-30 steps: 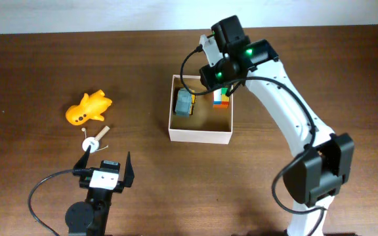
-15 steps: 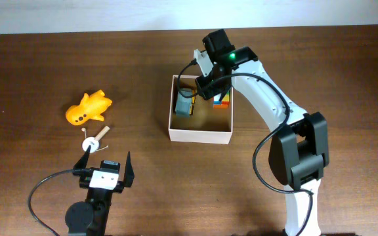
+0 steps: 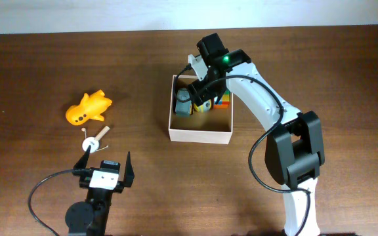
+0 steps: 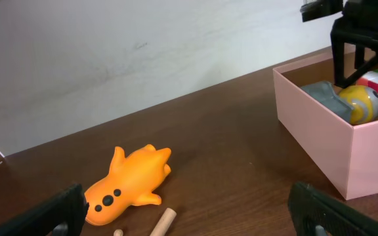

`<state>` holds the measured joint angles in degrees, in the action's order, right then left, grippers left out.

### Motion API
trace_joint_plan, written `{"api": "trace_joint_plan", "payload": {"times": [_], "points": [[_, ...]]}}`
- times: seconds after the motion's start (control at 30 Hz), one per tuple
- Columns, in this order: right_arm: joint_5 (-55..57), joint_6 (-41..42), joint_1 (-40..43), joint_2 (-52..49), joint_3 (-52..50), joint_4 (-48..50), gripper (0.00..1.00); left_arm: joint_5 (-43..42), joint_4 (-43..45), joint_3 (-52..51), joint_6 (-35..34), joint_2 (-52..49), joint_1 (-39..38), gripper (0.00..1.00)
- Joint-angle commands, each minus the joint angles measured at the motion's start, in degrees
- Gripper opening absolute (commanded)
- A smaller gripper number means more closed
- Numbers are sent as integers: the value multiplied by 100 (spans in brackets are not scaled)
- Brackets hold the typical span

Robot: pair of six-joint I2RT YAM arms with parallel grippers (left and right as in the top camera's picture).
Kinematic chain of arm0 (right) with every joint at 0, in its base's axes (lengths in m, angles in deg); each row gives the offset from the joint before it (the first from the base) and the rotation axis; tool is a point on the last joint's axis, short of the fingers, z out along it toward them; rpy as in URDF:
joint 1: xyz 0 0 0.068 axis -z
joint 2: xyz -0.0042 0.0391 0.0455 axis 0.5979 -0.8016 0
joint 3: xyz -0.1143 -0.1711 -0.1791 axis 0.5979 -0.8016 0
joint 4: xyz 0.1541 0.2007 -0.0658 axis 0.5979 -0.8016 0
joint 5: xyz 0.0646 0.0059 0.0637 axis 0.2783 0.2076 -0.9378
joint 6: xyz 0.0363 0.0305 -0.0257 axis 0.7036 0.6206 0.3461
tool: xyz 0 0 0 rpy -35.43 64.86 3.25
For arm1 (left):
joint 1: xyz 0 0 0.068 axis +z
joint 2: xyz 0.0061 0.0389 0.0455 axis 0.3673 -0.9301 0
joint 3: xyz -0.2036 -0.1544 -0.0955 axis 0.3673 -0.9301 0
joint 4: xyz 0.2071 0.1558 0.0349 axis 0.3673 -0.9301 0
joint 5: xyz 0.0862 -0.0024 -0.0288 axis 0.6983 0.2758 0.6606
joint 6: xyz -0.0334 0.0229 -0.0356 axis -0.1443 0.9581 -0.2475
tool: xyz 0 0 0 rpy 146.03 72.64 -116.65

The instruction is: Pack container

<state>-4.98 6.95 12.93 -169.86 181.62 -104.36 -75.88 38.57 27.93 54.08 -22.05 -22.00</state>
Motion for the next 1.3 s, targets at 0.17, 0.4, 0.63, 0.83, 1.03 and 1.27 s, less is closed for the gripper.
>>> {"api": "trace_joint_plan", "payload": {"times": [0.17,0.4,0.63,0.83,1.03,1.27], "points": [[-334,-37,-28,109,382,-1141,76,39,-4,-39,70,50,24,99],[-411,-42,-168,551,1095,-2365,81,42,-4,-39,70,50,24,99],[-413,-44,-435,715,1119,-3246,82,42,-4,-39,70,50,24,99],[-389,-127,-970,717,1117,-3748,85,42,-4,-39,70,50,24,99],[-262,-197,-1591,717,1117,-3751,86,42,-4,-39,70,50,24,99],[4,-197,-1941,713,1047,-3733,87,42,-4,-39,70,50,24,99]]}}
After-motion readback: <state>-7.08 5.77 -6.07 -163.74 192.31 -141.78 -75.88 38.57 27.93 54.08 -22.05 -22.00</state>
